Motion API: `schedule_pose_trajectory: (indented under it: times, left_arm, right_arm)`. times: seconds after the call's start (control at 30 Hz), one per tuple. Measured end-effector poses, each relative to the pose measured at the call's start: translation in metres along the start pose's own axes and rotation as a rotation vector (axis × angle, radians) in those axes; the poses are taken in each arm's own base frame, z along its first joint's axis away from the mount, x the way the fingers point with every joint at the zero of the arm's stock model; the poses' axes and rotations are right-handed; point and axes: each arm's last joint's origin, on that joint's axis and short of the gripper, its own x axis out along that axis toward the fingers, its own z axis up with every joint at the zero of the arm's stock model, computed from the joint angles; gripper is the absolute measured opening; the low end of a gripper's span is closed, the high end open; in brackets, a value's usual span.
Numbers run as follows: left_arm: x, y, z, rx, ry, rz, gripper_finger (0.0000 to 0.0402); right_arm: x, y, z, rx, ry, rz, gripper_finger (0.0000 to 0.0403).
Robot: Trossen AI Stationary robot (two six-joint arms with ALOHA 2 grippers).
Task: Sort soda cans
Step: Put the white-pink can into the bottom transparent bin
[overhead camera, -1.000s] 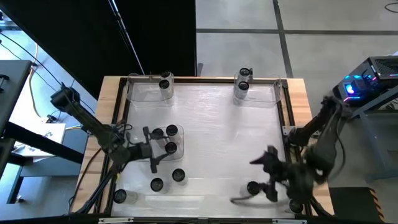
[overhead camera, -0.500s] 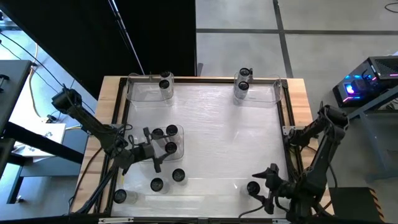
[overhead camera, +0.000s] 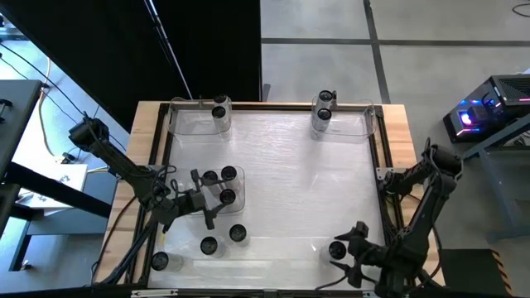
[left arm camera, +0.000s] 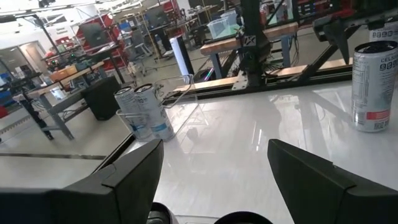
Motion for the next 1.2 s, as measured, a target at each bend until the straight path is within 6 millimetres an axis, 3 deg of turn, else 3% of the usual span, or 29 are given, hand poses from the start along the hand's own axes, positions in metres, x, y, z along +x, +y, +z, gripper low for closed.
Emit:
schedule_pose_trajectory:
  times: [0.3, 0.4, 0.57, 0.73, 0.97, 1.2]
  left_arm:
    - [0.0, 0.0, 0.0, 0.0, 0.0, 0.0, 0.0282]
    - [0.0, 0.0, 0.0, 0.0, 0.0, 0.0, 0.0282]
    - [0.0, 0.0, 0.0, 0.0, 0.0, 0.0, 0.0282]
    - [0.0, 0.0, 0.0, -0.006, 0.0, 0.0, 0.0282]
    - [0.0, 0.0, 0.0, -0.009, 0.0, -0.002, 0.0282]
    - [0.0, 0.0, 0.0, -0.009, 0.0, -0.003, 0.0282]
  right_arm:
    - [0.021, -0.002, 0.003, 0.017, 0.048, -0.057, 0.0348]
    - [0.03, -0.002, 0.011, 0.018, 0.061, -0.061, 0.0314]
    - [0.05, 0.002, 0.034, -0.03, 0.024, -0.007, 0.0223]
    - [0.072, 0.0, 0.062, -0.125, -0.024, 0.033, 0.0219]
    - [0.078, -0.011, 0.078, -0.174, -0.052, -0.008, 0.0219]
    - [0.103, -0.025, 0.111, -0.234, -0.1, 0.0, 0.0219]
